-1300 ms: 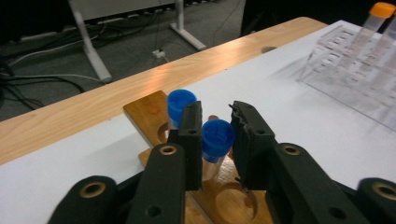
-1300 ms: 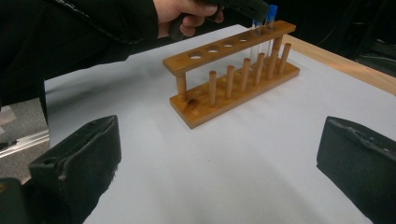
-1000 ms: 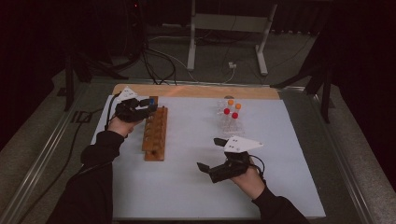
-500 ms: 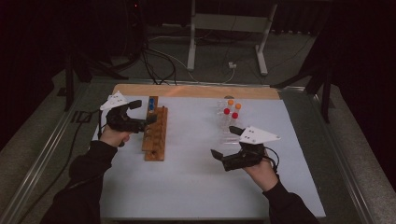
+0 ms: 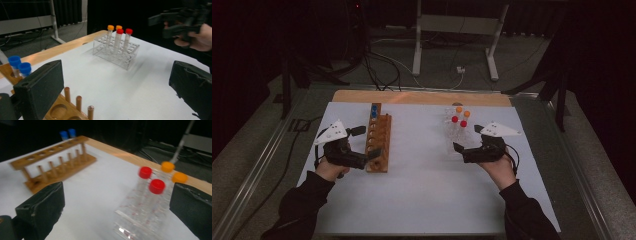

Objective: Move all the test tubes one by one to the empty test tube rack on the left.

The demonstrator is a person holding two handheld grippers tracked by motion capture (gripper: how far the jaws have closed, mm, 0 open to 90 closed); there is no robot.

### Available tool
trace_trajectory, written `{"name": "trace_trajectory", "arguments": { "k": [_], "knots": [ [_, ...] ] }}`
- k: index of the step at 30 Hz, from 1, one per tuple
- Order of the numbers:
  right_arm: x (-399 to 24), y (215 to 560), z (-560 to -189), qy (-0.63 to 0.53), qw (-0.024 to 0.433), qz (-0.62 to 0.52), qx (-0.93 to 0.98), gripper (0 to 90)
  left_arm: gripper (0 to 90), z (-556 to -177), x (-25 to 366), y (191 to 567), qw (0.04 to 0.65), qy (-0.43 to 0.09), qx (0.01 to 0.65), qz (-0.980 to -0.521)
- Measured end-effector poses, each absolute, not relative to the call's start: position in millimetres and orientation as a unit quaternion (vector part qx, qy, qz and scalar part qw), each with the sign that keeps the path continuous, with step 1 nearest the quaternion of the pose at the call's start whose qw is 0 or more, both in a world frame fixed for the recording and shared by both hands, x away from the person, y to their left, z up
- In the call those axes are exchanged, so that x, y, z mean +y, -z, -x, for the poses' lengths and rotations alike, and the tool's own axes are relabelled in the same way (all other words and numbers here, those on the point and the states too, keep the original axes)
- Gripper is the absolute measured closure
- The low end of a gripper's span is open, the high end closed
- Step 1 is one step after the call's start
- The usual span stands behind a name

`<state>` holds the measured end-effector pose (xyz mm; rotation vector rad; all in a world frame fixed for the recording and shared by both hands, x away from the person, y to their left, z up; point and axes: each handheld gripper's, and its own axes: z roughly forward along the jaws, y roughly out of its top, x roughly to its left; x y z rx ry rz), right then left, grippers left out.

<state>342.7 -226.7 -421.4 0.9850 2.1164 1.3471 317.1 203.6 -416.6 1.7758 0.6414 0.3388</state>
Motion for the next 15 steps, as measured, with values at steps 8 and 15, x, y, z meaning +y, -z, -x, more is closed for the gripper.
{"name": "trace_trajectory", "arguments": {
  "k": [8, 15],
  "knots": [
    [-232, 442, -365, -0.449, 0.226, -0.388, 0.773, 25.2, 0.6, -310, 204, 417, 0.581, -0.143, 0.267, -0.755],
    [-235, 451, -381, -0.422, 0.219, -0.411, 0.778, 47.6, 0.6, -311, 205, 418, 0.582, -0.14, 0.268, -0.755]
  ]
}}
